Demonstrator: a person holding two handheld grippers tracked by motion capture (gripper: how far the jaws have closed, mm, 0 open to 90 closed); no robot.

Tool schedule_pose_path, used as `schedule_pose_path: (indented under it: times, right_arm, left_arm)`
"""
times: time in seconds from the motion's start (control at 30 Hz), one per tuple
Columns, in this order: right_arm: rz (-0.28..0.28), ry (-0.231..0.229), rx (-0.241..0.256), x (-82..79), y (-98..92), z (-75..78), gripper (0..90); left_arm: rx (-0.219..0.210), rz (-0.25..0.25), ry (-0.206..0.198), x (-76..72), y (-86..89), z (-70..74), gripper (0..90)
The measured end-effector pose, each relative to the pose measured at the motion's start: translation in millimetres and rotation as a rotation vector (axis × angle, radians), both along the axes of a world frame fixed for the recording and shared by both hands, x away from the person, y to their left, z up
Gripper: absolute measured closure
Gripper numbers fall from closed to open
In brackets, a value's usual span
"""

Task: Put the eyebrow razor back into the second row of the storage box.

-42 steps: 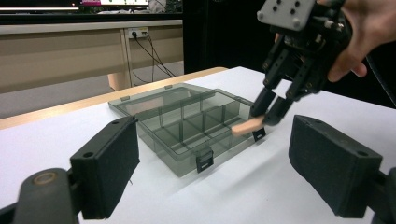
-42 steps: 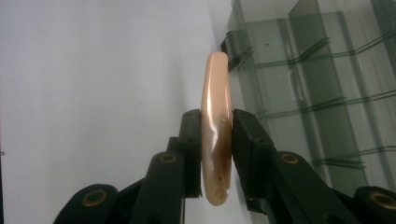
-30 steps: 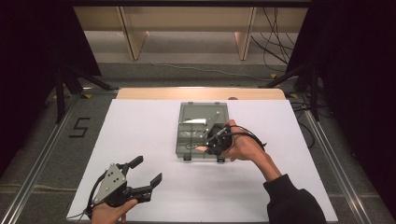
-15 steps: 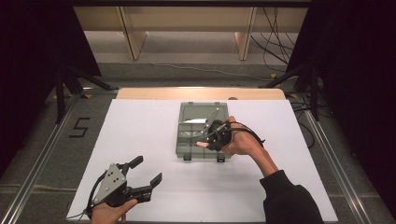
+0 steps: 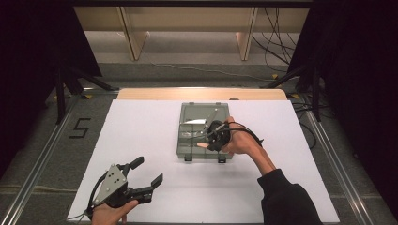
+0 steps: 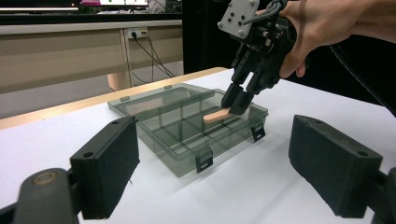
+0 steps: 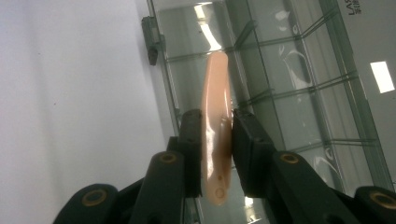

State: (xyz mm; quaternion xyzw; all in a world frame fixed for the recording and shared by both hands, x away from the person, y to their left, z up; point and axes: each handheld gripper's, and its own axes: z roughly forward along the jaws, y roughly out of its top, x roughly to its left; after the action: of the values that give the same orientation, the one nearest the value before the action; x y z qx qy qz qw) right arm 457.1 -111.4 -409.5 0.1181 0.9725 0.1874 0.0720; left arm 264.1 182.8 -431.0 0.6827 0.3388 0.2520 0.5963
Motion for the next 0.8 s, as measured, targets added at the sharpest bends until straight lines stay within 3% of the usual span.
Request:
schedule_pose_path:
  times: [0.57, 0.8]
  right_arm:
    - [0.029, -0.006, -0.027, 8.8, 5.1, -13.1, 74.1]
    - [-0.012, -0.043, 0.028, 8.9, 2.8, -5.6, 59.8]
  left_arm:
    - [0.000, -0.001, -0.001, -0.1, 0.0, 0.1, 16.0]
    - [0.001, -0.001, -0.001, -0.1, 0.0, 0.1, 16.0]
